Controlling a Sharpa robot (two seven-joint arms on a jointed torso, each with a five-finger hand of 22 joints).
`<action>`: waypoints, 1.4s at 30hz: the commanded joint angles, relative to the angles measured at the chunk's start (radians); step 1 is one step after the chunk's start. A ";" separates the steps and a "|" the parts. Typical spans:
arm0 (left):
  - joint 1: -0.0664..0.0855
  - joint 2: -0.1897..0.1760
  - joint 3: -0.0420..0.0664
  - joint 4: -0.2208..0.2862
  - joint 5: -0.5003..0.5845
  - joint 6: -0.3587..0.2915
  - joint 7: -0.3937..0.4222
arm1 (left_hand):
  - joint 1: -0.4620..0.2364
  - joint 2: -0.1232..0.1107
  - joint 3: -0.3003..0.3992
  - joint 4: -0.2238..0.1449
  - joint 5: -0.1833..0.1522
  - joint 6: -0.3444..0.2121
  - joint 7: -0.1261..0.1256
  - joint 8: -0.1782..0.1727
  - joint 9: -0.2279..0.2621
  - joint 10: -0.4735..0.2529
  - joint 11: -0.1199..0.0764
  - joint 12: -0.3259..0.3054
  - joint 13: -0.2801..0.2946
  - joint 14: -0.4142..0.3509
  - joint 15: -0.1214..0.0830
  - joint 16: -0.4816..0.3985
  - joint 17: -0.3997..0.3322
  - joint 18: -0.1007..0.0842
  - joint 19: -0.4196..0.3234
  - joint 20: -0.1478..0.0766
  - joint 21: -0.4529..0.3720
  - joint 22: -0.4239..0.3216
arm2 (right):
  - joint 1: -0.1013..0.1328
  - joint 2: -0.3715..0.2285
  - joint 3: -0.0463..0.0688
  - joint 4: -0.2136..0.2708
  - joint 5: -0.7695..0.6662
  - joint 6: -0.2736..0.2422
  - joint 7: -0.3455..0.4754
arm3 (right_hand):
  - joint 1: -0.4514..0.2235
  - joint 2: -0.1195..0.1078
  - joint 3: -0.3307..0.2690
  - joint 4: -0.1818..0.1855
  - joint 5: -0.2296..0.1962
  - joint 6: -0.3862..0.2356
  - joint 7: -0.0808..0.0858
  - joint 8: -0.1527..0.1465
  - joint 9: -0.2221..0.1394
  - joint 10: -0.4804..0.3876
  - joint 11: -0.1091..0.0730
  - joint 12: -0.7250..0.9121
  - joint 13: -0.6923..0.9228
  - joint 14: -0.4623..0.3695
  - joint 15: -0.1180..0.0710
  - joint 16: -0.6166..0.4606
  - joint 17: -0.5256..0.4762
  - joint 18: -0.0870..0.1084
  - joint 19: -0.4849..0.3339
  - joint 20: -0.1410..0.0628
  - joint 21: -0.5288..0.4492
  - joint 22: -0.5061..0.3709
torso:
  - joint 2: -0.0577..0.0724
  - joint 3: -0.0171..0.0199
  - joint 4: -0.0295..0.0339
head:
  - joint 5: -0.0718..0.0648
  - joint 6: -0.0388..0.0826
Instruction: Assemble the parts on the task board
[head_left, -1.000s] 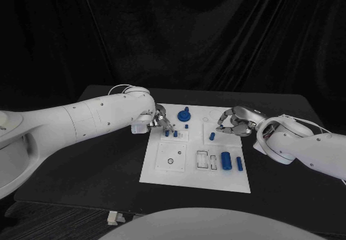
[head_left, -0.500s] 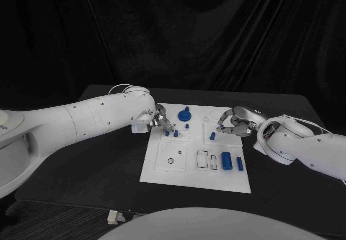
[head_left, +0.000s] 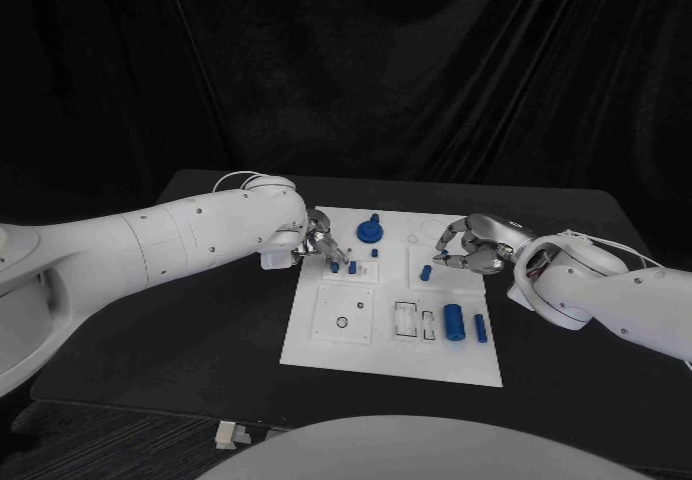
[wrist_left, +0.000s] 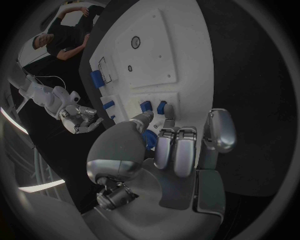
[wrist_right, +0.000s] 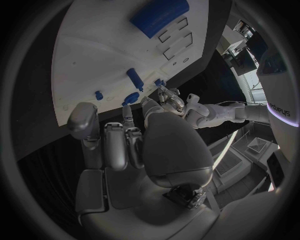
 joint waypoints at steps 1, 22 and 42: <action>-0.010 -0.008 -0.006 0.004 -0.001 -0.070 0.041 | -0.013 0.002 -0.038 0.031 -0.014 -0.023 0.001 0.027 0.036 0.077 0.000 0.005 0.241 0.084 0.006 0.002 0.240 0.013 0.008 0.002 0.010 0.155 | -0.003 -0.002 0.001 0.002 -0.002 0.005 -0.017 | 0.010 -0.002 0.006 0.000 0.004 0.003 0.002 -0.006 -0.001 0.056 0.007 -0.005 0.217 0.053 0.008 -0.006 0.139 -0.005 -0.006 -0.002 -0.005 0.124 | 0.000 -0.0004 -0.0003 | 0.000 0.000; 0.010 -0.122 -0.005 0.054 -0.045 -0.511 0.753 | 0.324 -0.021 -0.124 0.037 0.004 -0.301 0.059 0.054 -0.009 -0.512 0.059 -0.345 -0.099 -0.350 0.071 -0.141 -0.075 0.049 -0.329 0.040 -0.243 0.079 | 0.023 -0.046 0.001 0.038 -0.002 -0.099 0.011 | 0.010 -0.002 0.006 0.000 0.006 0.003 0.002 -0.006 -0.002 0.055 0.008 -0.006 0.216 0.053 0.008 -0.005 0.140 -0.004 -0.006 -0.001 -0.006 0.124 | 0.000 -0.0005 -0.0031 | -0.012 0.000; -0.017 -0.008 -0.005 -0.052 -0.680 -0.557 0.871 | 0.556 -0.054 -0.062 -0.107 -0.072 -0.180 -0.080 -0.166 -0.818 -0.859 -0.049 -1.259 -0.944 -0.387 -0.021 -0.448 -0.491 0.012 -0.002 0.012 -0.052 0.154 | 0.042 -0.041 0.001 0.054 -0.003 -0.080 0.033 | 0.009 -0.002 0.005 0.001 0.007 0.005 0.002 -0.005 -0.002 0.055 0.009 -0.006 0.216 0.054 0.008 -0.004 0.140 -0.004 -0.006 -0.001 -0.006 0.124 | 0.009 -0.0066 -0.0010 | -0.016 0.000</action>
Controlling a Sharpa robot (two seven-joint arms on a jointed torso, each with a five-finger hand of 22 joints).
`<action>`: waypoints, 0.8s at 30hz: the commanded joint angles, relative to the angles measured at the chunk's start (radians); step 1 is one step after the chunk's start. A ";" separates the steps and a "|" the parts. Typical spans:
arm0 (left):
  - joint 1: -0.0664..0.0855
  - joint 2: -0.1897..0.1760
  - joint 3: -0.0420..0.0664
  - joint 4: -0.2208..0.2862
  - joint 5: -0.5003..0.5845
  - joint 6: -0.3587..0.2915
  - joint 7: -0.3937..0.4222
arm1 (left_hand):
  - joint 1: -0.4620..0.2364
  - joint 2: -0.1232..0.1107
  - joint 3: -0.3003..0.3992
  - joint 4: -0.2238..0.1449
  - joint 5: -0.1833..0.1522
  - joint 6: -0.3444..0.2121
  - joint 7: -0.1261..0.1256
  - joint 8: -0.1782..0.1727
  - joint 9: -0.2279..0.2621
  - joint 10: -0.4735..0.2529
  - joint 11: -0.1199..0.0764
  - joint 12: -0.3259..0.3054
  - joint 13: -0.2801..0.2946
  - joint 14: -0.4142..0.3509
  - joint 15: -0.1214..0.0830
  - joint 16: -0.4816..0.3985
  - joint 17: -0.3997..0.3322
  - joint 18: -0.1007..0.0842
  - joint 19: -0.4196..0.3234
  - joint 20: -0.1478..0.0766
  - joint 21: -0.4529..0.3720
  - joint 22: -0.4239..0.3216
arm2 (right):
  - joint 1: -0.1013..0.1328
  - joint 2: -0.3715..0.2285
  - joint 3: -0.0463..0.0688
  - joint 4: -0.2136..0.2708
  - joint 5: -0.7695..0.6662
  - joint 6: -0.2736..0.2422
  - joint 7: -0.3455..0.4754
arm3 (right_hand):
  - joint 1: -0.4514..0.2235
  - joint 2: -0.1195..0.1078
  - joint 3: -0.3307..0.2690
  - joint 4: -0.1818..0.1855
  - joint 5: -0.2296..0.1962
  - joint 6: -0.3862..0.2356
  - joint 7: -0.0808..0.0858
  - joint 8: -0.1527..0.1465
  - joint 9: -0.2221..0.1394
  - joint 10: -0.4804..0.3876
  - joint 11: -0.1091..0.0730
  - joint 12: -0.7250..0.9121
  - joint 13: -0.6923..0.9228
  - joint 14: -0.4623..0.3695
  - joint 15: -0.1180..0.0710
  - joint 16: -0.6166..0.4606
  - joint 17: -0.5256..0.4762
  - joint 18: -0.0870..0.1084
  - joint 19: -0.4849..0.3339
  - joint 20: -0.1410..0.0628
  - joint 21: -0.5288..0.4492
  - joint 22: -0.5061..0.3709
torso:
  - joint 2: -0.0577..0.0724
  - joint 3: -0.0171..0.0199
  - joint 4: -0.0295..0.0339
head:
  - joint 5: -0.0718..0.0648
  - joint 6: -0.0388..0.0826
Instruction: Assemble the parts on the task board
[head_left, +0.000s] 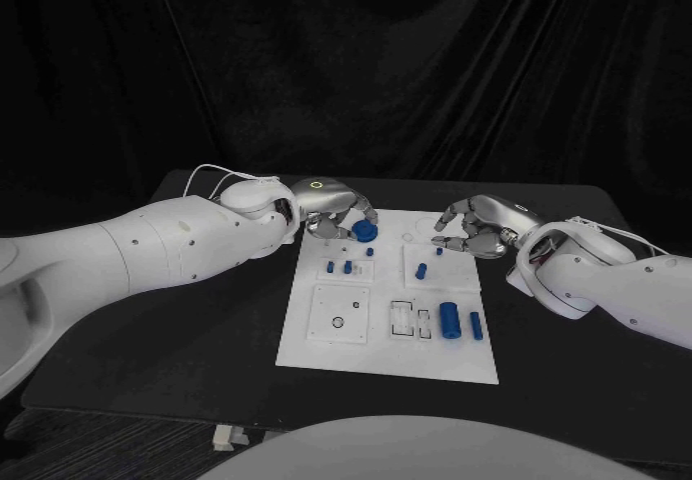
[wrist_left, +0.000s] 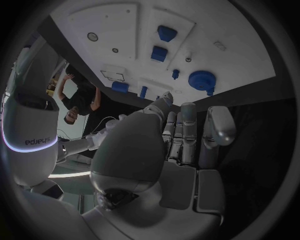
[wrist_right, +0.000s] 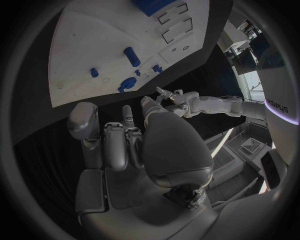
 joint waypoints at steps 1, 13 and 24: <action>-0.005 0.019 0.001 -0.016 -0.110 -0.006 -0.003 | -0.012 0.004 -0.001 -0.010 0.002 0.008 0.006 0.000 -0.026 0.020 0.002 -0.008 -0.017 0.030 -0.001 0.023 0.010 -0.012 0.028 -0.001 0.034 0.156 | 0.002 0.000 0.001 0.002 -0.003 -0.001 0.009 | 0.009 -0.002 0.005 0.001 0.004 0.005 0.002 -0.005 -0.001 0.055 0.009 -0.006 0.216 0.054 0.008 -0.004 0.140 -0.004 -0.006 -0.001 -0.006 0.124 | 0.004 -0.0051 -0.0021 | 0.004 0.000; -0.014 0.074 0.001 -0.053 -0.120 0.060 -0.069 | -0.054 0.001 -0.013 0.006 -0.010 0.100 0.015 0.015 -0.080 0.132 0.018 -0.005 -0.043 0.055 0.002 0.061 0.005 -0.017 0.053 -0.004 0.066 0.163 | 0.002 0.008 0.000 -0.001 -0.003 0.012 0.010 | 0.009 -0.002 0.005 0.001 0.004 0.005 0.002 -0.005 -0.001 0.055 0.009 -0.006 0.216 0.054 0.008 -0.004 0.140 -0.004 -0.006 -0.001 -0.006 0.124 | 0.008 -0.0071 -0.0073 | 0.012 0.000; -0.025 0.116 0.001 -0.083 -0.121 0.082 -0.086 | -0.054 0.000 -0.003 0.007 -0.003 0.119 0.015 0.012 -0.101 0.198 0.021 0.023 -0.024 0.051 0.004 0.071 -0.005 -0.017 0.051 -0.004 0.066 0.163 | 0.002 0.006 0.000 -0.001 -0.003 0.016 0.008 | 0.009 -0.002 0.006 0.001 0.005 0.005 0.002 -0.005 -0.002 0.054 0.008 -0.007 0.215 0.053 0.008 -0.005 0.139 -0.004 -0.006 -0.001 -0.006 0.124 | 0.006 -0.0041 -0.0059 | 0.008 0.000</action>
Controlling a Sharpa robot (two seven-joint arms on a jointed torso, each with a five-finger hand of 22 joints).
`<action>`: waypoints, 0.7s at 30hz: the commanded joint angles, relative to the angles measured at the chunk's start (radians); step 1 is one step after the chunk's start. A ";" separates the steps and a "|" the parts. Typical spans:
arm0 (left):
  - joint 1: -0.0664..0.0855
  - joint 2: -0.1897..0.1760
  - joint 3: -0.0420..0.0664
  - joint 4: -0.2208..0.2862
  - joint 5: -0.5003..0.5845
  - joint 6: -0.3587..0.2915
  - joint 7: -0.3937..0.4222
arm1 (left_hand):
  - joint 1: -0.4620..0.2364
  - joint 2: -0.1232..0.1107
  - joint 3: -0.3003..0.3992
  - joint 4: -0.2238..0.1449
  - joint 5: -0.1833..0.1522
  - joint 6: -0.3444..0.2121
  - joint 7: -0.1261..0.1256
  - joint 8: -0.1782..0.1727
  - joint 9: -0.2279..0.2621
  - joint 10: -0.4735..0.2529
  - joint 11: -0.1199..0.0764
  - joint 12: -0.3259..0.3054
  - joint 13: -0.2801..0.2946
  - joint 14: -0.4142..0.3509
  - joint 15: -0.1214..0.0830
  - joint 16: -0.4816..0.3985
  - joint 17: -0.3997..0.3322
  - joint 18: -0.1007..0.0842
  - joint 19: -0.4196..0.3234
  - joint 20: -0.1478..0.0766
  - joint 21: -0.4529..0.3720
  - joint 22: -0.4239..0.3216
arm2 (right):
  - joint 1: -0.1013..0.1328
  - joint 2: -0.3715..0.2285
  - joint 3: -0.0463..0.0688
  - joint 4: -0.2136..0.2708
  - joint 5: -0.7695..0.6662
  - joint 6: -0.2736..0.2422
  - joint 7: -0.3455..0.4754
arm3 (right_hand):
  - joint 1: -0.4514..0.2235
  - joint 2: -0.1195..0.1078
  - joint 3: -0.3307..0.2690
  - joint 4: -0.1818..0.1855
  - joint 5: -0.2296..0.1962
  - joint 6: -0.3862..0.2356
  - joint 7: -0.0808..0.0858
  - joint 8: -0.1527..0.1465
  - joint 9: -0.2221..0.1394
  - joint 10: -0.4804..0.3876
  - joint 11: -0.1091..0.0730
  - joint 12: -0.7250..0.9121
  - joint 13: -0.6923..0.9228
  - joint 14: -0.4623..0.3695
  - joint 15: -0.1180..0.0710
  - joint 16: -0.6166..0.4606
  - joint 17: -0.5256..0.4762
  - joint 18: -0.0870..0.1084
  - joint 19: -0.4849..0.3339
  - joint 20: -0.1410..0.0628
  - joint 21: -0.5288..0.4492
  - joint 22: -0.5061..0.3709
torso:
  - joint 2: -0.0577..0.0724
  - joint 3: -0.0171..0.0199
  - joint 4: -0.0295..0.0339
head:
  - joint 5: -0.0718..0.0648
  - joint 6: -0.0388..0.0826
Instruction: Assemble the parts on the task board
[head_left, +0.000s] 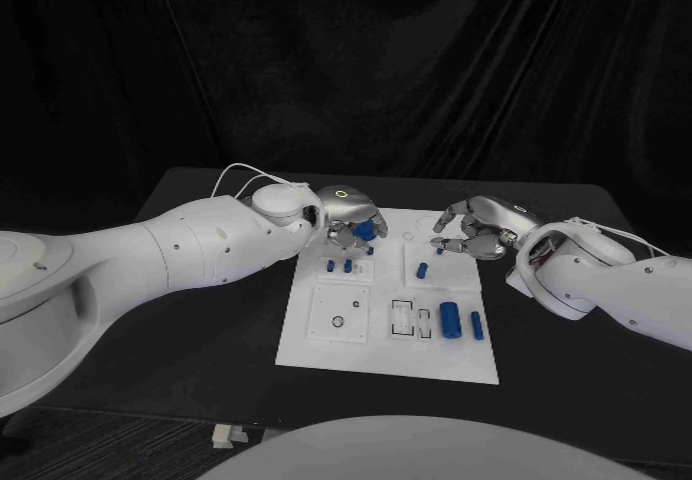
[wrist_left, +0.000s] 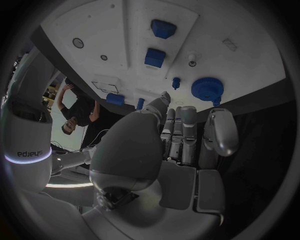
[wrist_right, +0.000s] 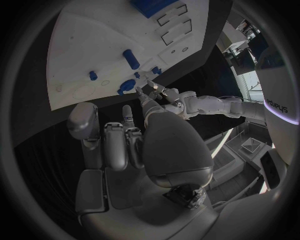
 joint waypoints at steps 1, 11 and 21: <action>-0.004 0.012 0.001 -0.010 -0.008 0.025 -0.016 | -0.010 -0.003 0.004 0.002 0.004 0.007 -0.001 -0.004 -0.003 0.009 0.001 0.007 0.004 -0.003 0.002 0.007 -0.002 -0.017 0.002 0.000 0.001 0.163 | 0.001 -0.002 0.001 0.002 -0.002 0.005 0.002 | 0.009 -0.002 0.006 0.001 0.005 0.005 0.002 -0.005 -0.001 0.054 0.008 -0.006 0.215 0.053 0.008 -0.005 0.139 -0.004 -0.006 -0.001 -0.007 0.124 | 0.000 0.0000 -0.0008 | 0.002 0.000; -0.011 0.029 0.001 -0.038 -0.008 0.056 -0.039 | -0.021 -0.010 0.000 0.007 -0.002 0.002 -0.006 -0.010 -0.013 0.025 0.012 0.024 0.020 -0.004 0.008 0.012 -0.007 -0.018 0.003 0.000 0.004 0.164 | 0.001 -0.004 0.001 0.003 -0.002 0.004 0.002 | 0.009 -0.002 0.006 0.001 0.005 0.005 0.002 -0.005 -0.001 0.054 0.008 -0.006 0.215 0.053 0.008 -0.005 0.139 -0.004 -0.006 -0.001 -0.007 0.124 | 0.000 -0.0010 -0.0025 | 0.000 0.000; -0.014 0.043 0.001 -0.062 -0.008 0.075 -0.047 | -0.018 -0.009 0.004 0.005 0.002 0.008 0.001 -0.008 -0.017 0.019 0.011 0.022 0.024 -0.015 0.009 0.006 -0.023 -0.016 -0.003 0.000 -0.004 0.161 | 0.001 -0.006 0.001 0.006 -0.002 0.000 0.001 | 0.009 -0.002 0.006 0.001 0.005 0.005 0.003 -0.006 -0.001 0.052 0.008 -0.008 0.213 0.053 0.008 -0.006 0.138 -0.004 -0.006 -0.001 -0.007 0.123 | -0.002 -0.0024 -0.0010 | -0.011 0.000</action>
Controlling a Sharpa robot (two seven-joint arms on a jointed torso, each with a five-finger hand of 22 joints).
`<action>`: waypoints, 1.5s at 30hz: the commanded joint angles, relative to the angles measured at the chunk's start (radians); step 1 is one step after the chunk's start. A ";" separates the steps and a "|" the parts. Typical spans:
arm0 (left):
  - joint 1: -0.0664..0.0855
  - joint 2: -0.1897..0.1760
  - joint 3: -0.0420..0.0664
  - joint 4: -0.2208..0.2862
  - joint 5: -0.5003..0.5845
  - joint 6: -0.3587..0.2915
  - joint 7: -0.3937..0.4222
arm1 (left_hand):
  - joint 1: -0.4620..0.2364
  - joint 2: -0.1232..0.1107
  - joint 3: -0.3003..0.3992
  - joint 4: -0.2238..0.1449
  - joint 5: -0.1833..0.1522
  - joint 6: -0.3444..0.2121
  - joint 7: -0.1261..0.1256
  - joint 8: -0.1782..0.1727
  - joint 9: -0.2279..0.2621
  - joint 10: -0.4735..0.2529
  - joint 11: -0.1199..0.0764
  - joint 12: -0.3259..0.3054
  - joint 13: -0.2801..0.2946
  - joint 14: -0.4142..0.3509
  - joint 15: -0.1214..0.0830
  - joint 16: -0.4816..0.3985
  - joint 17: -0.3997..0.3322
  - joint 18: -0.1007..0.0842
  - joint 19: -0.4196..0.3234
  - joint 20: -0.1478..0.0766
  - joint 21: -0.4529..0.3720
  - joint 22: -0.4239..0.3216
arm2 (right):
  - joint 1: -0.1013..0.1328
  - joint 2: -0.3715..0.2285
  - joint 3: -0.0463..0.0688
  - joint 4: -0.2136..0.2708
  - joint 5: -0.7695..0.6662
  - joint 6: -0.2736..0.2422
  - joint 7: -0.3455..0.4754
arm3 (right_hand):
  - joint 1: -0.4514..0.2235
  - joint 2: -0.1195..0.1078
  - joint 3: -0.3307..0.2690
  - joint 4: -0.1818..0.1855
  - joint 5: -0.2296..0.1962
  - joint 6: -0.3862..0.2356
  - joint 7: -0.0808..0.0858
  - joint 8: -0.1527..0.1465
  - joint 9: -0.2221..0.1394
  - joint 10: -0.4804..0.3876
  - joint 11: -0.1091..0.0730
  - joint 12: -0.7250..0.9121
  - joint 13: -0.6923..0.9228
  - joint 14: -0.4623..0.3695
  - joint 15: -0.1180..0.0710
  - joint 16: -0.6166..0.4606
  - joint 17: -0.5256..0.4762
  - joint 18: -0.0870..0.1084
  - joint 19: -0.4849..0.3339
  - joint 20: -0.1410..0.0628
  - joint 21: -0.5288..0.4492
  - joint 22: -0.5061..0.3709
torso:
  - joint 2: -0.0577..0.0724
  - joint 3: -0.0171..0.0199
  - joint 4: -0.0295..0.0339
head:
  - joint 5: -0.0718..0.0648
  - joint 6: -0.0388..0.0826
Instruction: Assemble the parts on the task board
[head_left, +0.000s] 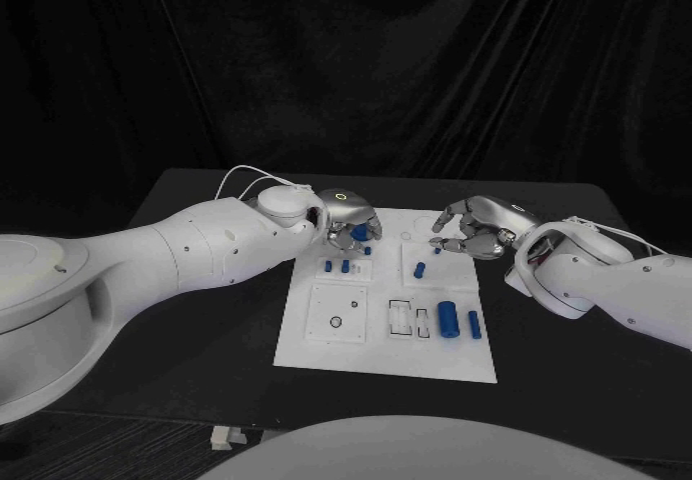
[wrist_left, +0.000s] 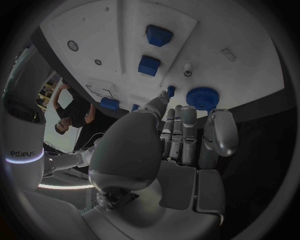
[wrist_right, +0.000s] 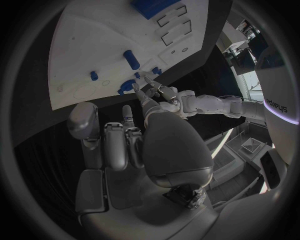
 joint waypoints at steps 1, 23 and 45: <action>-0.003 0.007 0.001 -0.007 -0.002 0.023 -0.005 | -0.005 0.004 0.008 0.001 0.003 0.011 0.002 -0.002 -0.002 -0.003 0.000 0.002 0.002 -0.010 0.002 -0.006 -0.005 -0.016 -0.004 0.000 -0.005 0.161 | 0.001 -0.003 0.001 0.004 -0.002 -0.003 0.000 | 0.009 -0.002 0.006 0.001 0.005 0.005 0.003 -0.006 -0.001 0.052 0.008 -0.003 0.213 0.053 0.008 -0.006 0.138 -0.004 -0.006 -0.001 -0.003 0.124 | -0.002 -0.0007 0.0018 | -0.006 0.000; -0.027 0.025 0.001 -0.045 -0.002 0.024 0.012 | -0.002 0.004 0.031 -0.001 0.002 0.082 0.028 0.010 -0.014 0.047 0.003 -0.006 0.000 0.014 0.004 0.022 0.004 -0.021 0.017 0.000 0.025 0.169 | 0.001 0.006 0.001 -0.004 -0.002 -0.007 0.000 | 0.009 -0.002 0.006 0.002 0.006 0.006 0.002 -0.006 -0.002 0.050 0.009 -0.005 0.210 0.053 0.009 -0.006 0.138 -0.004 -0.007 -0.001 -0.005 0.123 | -0.001 -0.0005 -0.0017 | -0.012 0.000; -0.056 0.041 0.001 -0.073 -0.002 -0.080 0.047 | 0.024 0.030 0.104 -0.016 0.047 0.162 0.025 0.027 -0.026 0.189 -0.003 -0.081 -0.059 0.060 -0.001 0.045 0.010 -0.030 0.049 -0.005 0.071 0.181 | 0.001 0.013 0.001 -0.006 -0.002 -0.004 -0.005 | 0.011 -0.001 0.008 0.001 0.007 0.008 0.002 -0.005 -0.002 0.048 0.009 -0.006 0.209 0.052 0.009 -0.007 0.137 -0.004 -0.007 -0.001 -0.005 0.123 | -0.001 -0.0007 0.0023 | -0.022 0.000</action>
